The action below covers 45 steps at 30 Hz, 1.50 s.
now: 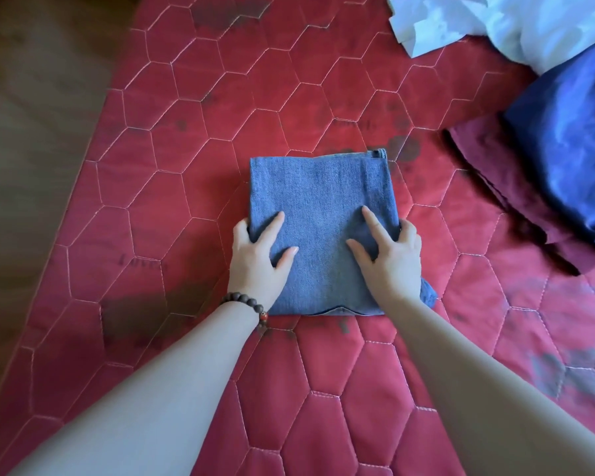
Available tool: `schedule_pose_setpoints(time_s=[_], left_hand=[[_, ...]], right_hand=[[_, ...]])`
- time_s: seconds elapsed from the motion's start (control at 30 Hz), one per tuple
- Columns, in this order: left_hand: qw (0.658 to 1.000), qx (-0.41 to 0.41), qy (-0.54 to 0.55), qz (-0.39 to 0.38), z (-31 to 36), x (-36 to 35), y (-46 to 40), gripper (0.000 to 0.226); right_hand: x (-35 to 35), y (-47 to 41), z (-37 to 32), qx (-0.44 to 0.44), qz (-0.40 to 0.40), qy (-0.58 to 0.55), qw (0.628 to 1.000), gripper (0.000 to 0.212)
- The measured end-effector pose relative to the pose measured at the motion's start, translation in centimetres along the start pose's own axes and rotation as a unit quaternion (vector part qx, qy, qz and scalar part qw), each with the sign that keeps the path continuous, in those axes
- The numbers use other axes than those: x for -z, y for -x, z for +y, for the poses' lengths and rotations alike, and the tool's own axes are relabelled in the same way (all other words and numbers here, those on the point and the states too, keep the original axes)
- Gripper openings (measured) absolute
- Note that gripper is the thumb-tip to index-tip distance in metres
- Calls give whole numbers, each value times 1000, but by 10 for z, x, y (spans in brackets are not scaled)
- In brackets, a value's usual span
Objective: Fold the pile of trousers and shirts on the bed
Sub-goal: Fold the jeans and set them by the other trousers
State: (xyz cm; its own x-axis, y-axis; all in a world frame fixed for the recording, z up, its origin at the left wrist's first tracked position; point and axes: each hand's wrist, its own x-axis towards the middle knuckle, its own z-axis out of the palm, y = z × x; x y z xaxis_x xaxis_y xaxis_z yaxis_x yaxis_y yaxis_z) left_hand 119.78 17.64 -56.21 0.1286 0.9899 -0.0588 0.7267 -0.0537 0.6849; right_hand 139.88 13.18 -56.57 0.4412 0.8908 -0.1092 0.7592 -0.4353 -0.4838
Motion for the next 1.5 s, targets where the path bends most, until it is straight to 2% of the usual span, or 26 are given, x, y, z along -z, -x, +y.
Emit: schedule_pose_setpoints(time_s=[0.1, 0.2, 0.37, 0.67, 1.0, 1.3, 1.5], left_hand=[[998, 34, 20, -43, 2, 9, 9, 59], [994, 54, 32, -85, -1, 21, 25, 57], [985, 68, 55, -147, -1, 45, 78, 50], [979, 39, 77, -185, 44, 111, 188, 55], [962, -71, 84, -249, 185, 197, 256, 55], [927, -176, 113, -312, 315, 170, 335, 56], [912, -210, 122, -330, 389, 111, 404, 55]], right_hand=[[10, 9, 4, -41, -63, -32, 997, 65], [22, 29, 13, -41, -112, -38, 992, 73], [39, 101, 22, -50, -132, -43, 989, 62], [112, 238, 1, -100, -75, -2, 992, 53], [274, 353, -29, -177, 42, -12, 983, 53], [405, 450, 26, -259, 132, -9, 957, 54], [465, 500, 112, -289, 153, 3, 945, 54]])
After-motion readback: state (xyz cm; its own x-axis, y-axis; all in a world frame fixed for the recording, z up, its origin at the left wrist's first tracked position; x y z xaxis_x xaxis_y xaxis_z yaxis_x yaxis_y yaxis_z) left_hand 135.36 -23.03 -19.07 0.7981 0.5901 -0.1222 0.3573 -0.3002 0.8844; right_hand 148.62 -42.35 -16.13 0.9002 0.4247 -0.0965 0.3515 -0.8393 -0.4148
